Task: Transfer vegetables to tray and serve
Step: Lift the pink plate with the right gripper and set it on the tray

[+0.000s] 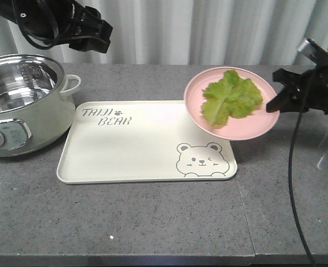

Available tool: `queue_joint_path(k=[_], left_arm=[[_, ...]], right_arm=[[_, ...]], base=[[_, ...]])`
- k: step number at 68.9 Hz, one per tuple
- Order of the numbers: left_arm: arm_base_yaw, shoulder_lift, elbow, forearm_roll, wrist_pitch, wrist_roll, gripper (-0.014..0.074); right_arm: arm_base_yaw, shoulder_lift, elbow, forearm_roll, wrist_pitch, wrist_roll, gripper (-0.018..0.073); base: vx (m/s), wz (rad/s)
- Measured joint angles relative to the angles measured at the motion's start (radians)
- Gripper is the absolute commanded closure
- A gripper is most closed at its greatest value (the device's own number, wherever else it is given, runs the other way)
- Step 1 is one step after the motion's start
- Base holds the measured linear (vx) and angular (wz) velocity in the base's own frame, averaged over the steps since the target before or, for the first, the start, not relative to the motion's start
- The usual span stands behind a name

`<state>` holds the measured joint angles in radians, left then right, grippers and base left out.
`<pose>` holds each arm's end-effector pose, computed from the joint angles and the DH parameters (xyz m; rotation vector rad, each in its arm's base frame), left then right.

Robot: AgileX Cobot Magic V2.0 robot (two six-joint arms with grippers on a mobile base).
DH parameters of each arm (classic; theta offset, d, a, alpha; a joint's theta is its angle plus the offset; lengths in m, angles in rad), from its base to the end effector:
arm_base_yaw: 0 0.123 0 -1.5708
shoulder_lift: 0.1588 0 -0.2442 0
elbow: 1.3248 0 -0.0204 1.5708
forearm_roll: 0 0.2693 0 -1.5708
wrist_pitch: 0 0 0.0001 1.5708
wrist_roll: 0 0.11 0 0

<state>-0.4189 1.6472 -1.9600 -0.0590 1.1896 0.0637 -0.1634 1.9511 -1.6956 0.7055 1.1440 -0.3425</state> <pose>0.3395 -0.1578 0.4061 0.5675 2.3032 -0.2471 0.4312 -0.0053 0.2248 0.0494 2.6166 0.8094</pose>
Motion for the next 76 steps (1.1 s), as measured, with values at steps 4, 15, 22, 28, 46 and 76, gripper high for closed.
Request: queue_joint_path(k=[4, 15, 22, 28, 46, 76], left_arm=[[0.000, 0.000, 0.000, 0.009, 0.009, -0.004, 0.0147], [0.000, 0.000, 0.000, 0.015, 0.043, -0.008, 0.0158], [0.000, 0.000, 0.000, 0.015, 0.062, -0.008, 0.0178], [0.000, 0.000, 0.000, 0.015, 0.072, -0.008, 0.0197], [0.000, 0.000, 0.000, 0.018, 0.079, -0.008, 0.0232], [0.000, 0.000, 0.000, 0.039, 0.079, -0.008, 0.0232]], right_arm=[[0.053, 0.000, -0.025, 0.004, -0.020, 0.010, 0.0563], [0.179, 0.029, -0.095, 0.012, -0.045, 0.045, 0.0563], [0.246, 0.075, -0.136, 0.012, -0.054, 0.074, 0.0563], [0.292, 0.130, -0.163, 0.011, -0.066, 0.085, 0.0563], [0.371, 0.244, -0.217, -0.028, -0.096, 0.135, 0.0561], [0.377, 0.282, -0.220, -0.041, -0.083, 0.071, 0.0337]], base=[[0.00, 0.00], [0.00, 0.00], [0.00, 0.00], [0.00, 0.00], [0.00, 0.00], [0.00, 0.00]])
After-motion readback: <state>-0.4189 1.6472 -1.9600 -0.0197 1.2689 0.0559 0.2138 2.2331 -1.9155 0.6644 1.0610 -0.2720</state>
